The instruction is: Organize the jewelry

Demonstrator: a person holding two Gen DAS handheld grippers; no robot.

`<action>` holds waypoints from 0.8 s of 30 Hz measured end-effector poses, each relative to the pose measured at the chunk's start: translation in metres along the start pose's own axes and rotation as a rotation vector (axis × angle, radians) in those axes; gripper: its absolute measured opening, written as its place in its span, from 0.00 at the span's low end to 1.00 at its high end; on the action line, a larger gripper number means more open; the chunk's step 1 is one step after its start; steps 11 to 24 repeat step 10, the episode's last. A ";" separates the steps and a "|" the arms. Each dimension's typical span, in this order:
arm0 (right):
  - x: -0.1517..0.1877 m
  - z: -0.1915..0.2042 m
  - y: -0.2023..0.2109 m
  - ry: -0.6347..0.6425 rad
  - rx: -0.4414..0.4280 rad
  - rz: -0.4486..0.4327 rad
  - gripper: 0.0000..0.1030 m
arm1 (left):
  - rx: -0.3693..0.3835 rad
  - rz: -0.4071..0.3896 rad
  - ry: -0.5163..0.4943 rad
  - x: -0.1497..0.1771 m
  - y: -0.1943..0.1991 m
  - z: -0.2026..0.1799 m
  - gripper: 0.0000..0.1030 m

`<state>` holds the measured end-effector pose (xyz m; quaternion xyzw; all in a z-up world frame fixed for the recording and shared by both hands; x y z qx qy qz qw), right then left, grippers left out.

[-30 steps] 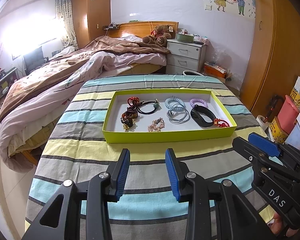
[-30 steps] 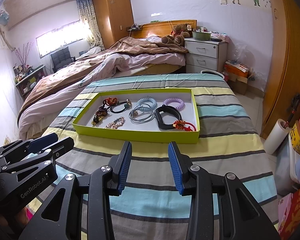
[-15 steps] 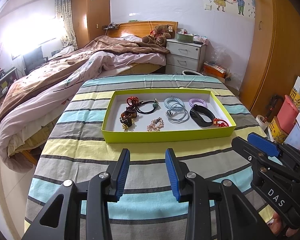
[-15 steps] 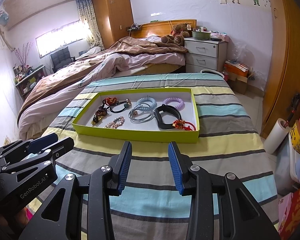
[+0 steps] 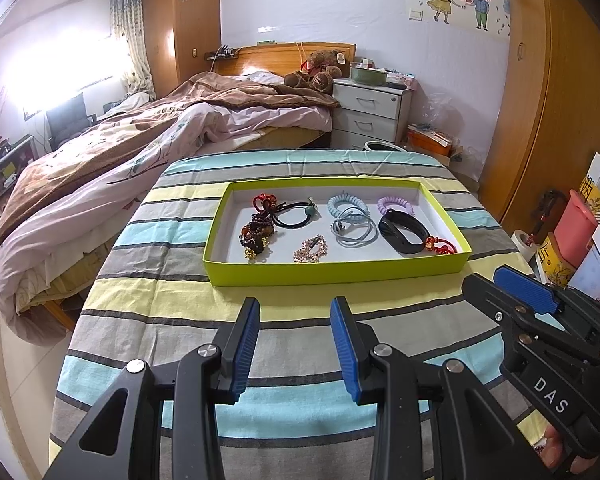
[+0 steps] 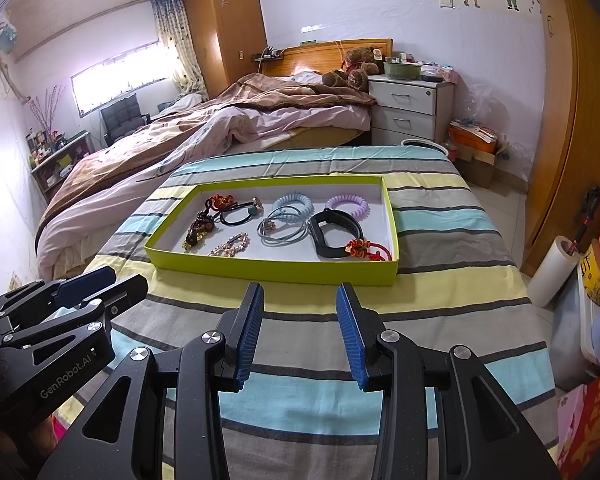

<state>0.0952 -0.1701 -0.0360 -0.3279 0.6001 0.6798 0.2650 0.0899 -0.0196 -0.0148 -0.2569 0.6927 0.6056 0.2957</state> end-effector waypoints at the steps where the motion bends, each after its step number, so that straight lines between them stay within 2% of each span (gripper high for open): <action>1: -0.001 0.000 0.000 0.001 0.001 0.001 0.38 | 0.001 0.000 0.001 0.000 0.000 0.000 0.35; 24: -0.001 -0.001 0.000 0.002 -0.001 0.001 0.38 | 0.001 0.003 0.003 0.002 -0.001 0.001 0.35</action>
Point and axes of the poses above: each gripper's, at about its wrist camera, not at the fingertips, and y roughly against the way its jaws point, z to its left, x to its underside, the point moved 6 cm from there along -y, roughly the way its jaws point, and after that the axes turned 6 degrees about x, right-handed, at the moved point
